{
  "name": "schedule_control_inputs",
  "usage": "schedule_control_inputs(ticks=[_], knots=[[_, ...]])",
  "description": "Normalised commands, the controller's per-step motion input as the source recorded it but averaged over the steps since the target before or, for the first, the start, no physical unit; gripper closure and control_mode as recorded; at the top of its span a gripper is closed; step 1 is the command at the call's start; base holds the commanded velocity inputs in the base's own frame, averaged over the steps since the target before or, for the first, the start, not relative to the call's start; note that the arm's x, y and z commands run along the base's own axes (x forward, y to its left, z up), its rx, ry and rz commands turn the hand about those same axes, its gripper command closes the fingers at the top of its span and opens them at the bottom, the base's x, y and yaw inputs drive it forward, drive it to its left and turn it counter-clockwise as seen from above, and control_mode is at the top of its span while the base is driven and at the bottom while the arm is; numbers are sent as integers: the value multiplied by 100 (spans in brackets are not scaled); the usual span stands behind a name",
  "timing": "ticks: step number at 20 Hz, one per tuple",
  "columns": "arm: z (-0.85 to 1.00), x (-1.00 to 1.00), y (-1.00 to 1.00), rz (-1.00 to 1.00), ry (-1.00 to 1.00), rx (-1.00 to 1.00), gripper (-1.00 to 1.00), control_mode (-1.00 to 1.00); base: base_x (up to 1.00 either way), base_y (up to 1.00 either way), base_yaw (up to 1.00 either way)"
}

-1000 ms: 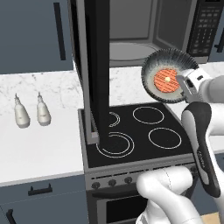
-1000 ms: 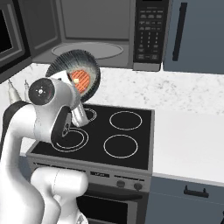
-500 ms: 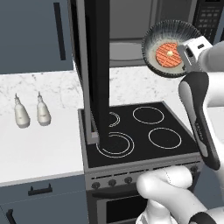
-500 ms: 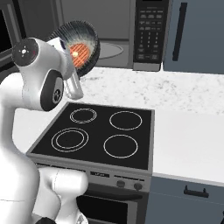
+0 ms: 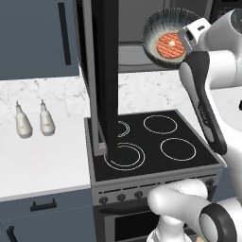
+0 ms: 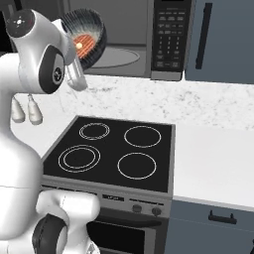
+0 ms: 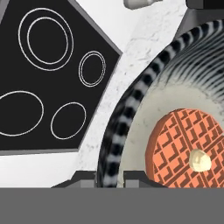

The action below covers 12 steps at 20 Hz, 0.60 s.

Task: Open the microwave, place the bowl with waffle inside the microwave, then close the microwave door and turn it on.

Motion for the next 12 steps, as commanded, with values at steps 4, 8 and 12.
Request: schedule_control_inputs(ticks=[4, 8, 12], knots=[[-5, 57, 15, 0, 0, 0, 100, -100, 0, 0, 0], [-1, 64, 0, 0, 4, 1, 100, -100, 0, 0, 0], [0, 65, 0, 0, 16, 0, 100, -100, 0, 0, 0]])
